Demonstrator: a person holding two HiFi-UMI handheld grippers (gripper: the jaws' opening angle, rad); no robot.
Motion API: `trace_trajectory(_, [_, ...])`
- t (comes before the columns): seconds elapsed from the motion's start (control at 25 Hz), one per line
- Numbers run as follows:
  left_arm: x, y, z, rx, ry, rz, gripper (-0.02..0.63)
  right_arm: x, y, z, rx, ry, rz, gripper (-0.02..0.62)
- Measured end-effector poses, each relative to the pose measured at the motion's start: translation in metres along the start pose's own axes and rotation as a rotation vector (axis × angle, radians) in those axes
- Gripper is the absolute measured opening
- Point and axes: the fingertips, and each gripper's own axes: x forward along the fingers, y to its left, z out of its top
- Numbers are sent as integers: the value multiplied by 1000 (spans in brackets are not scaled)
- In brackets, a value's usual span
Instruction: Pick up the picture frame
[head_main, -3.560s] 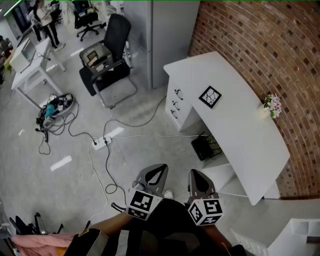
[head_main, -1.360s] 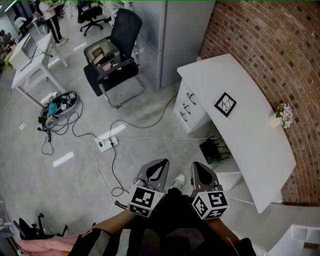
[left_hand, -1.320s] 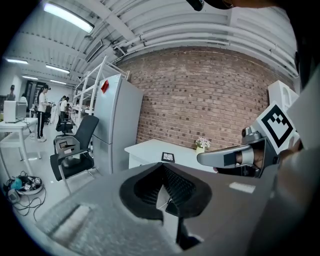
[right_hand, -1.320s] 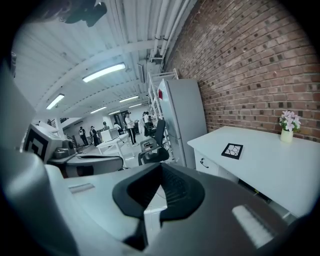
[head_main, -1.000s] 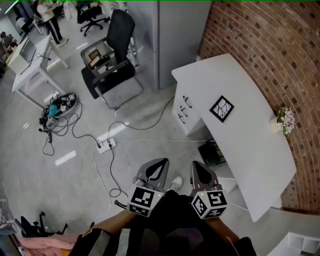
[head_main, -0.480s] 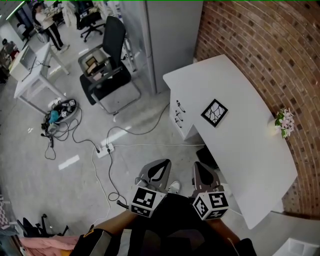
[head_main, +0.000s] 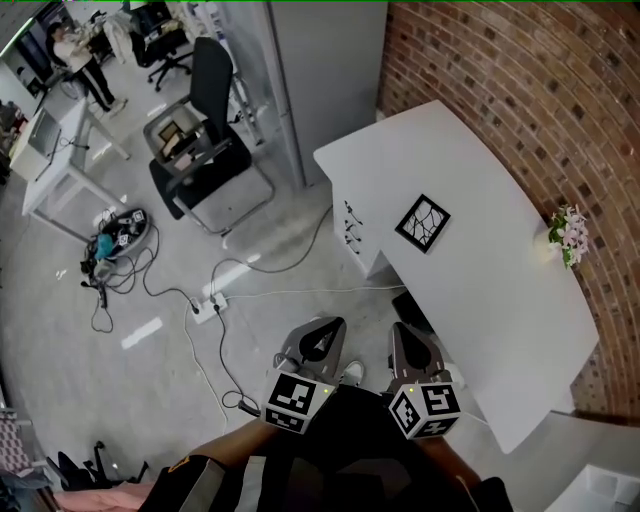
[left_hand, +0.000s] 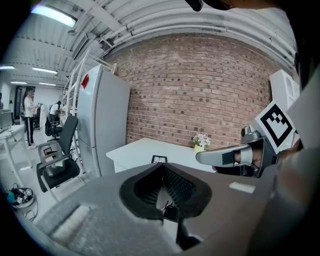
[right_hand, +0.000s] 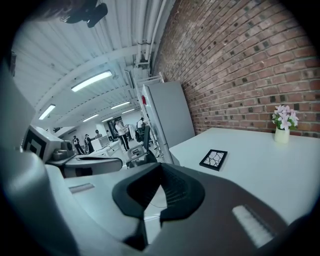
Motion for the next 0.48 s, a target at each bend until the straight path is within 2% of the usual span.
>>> trace_trajectory(0.48, [60,43,25,15,20,-116,0,57,-17,28,17,-1,-102,2])
